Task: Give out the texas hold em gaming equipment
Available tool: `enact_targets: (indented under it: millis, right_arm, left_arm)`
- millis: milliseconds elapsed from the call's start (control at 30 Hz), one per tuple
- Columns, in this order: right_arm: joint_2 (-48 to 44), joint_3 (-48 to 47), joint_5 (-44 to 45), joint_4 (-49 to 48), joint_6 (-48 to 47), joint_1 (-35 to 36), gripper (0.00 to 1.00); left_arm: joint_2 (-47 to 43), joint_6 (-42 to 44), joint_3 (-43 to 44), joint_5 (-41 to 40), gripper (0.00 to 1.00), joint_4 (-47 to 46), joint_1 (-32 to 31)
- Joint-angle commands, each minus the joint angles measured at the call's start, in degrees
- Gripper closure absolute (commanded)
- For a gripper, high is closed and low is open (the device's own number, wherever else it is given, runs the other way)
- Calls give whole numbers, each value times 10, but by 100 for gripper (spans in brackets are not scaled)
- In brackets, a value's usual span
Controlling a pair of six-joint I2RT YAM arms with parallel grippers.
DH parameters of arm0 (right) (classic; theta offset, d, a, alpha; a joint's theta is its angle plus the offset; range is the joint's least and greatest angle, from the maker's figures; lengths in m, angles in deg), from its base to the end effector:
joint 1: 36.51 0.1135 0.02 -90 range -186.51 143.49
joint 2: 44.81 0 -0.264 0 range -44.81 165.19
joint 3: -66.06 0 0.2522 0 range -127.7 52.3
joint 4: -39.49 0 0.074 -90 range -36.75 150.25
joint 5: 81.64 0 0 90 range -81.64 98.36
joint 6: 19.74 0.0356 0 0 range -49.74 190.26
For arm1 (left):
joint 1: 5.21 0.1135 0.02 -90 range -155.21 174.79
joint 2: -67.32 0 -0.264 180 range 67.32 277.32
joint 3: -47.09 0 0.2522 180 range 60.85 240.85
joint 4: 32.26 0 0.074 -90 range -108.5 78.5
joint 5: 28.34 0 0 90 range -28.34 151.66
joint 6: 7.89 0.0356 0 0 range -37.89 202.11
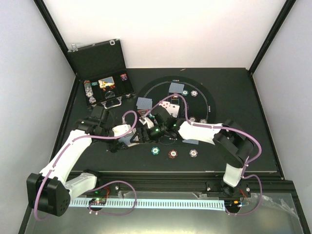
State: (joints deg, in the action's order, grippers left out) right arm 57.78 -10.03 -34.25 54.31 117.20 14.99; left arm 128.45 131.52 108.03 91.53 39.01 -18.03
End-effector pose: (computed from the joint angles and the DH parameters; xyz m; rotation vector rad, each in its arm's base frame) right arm 0.2168 0.3112 0.1925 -0.5761 2.6457 1.5926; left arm 0.1697 -0.0568 0.2444 1.4553 2.1898 -0.5307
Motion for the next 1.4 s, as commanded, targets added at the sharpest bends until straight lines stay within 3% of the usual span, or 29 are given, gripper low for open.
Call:
enact_targets:
  millis: [0, 500, 900, 1067, 1367]
  right_arm:
    - [9, -7, -28, -52, 25, 13, 19]
    - [77, -7, -57, -169, 111, 20, 26]
    - [69, 35, -31, -147, 95, -22, 41]
    - [45, 59, -29, -141, 85, -36, 50]
    - [1, 74, -35, -172, 116, -36, 77]
  left_arm:
    - [-1, -2, 22, 18, 98, 4, 0]
    - [-2, -2, 21, 19, 98, 6, 0]
    - [-4, -1, 20, 17, 98, 6, 0]
    - [-3, 0, 19, 17, 98, 5, 0]
    - [0, -1, 16, 17, 98, 3, 0]
